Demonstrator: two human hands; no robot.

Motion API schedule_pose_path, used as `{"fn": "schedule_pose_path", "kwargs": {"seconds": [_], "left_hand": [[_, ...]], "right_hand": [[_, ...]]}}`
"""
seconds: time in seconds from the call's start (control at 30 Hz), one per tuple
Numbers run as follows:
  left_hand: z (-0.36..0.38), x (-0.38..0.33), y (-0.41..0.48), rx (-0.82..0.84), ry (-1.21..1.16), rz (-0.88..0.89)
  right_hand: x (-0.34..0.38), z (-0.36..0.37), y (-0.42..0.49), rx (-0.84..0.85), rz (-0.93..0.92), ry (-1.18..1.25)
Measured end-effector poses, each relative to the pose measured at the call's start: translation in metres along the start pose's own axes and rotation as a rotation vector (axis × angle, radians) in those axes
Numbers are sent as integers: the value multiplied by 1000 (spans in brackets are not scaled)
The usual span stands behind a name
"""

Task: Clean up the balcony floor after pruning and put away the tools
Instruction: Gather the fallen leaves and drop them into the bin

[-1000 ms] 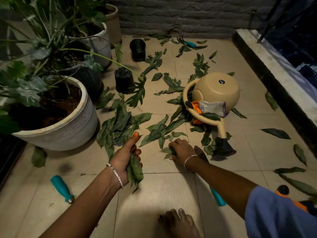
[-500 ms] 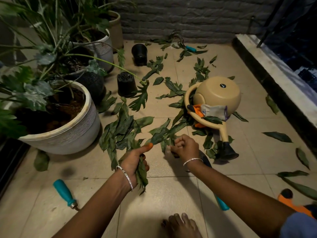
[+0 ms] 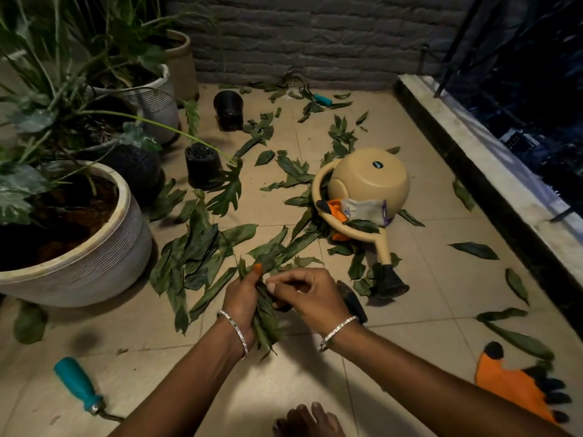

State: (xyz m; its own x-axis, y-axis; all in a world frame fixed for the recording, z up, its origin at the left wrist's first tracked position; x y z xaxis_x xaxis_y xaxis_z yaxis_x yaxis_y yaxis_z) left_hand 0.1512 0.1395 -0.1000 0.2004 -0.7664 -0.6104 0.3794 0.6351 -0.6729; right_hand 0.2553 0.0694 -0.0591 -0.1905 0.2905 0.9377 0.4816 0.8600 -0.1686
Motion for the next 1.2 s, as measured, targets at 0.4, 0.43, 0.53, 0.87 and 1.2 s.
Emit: {"fn": "schedule_pose_path", "kwargs": {"seconds": [0.4, 0.43, 0.53, 0.87, 1.2], "left_hand": [[4, -15, 7, 30, -313, 24], [2, -16, 9, 22, -294, 32], [-3, -21, 8, -11, -305, 40], [-29, -28, 17, -64, -327, 45], [-13, -19, 8, -2, -257, 17]], "right_hand": [[-68, -152, 147, -307, 27, -1158], [-70, -155, 157, -250, 39, -1207], [-83, -157, 172, -32, 105, -1311], [-100, -160, 169, -84, 221, -1111], [-54, -131, 104, -491, -26, -616]]}}
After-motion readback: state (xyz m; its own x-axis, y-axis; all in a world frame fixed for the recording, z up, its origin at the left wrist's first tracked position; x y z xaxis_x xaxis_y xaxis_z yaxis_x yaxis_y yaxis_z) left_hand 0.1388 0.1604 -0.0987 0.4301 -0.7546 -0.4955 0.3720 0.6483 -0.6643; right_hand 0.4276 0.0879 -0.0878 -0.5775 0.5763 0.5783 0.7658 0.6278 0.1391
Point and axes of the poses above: each hand's wrist, its own y-axis towards the middle knuckle, its own z-axis out of the palm, x = y × z, the point moved 6 cm from there along y, towards the middle knuckle, and after that the axes turned 12 degrees about -y, right-handed, at the moved point
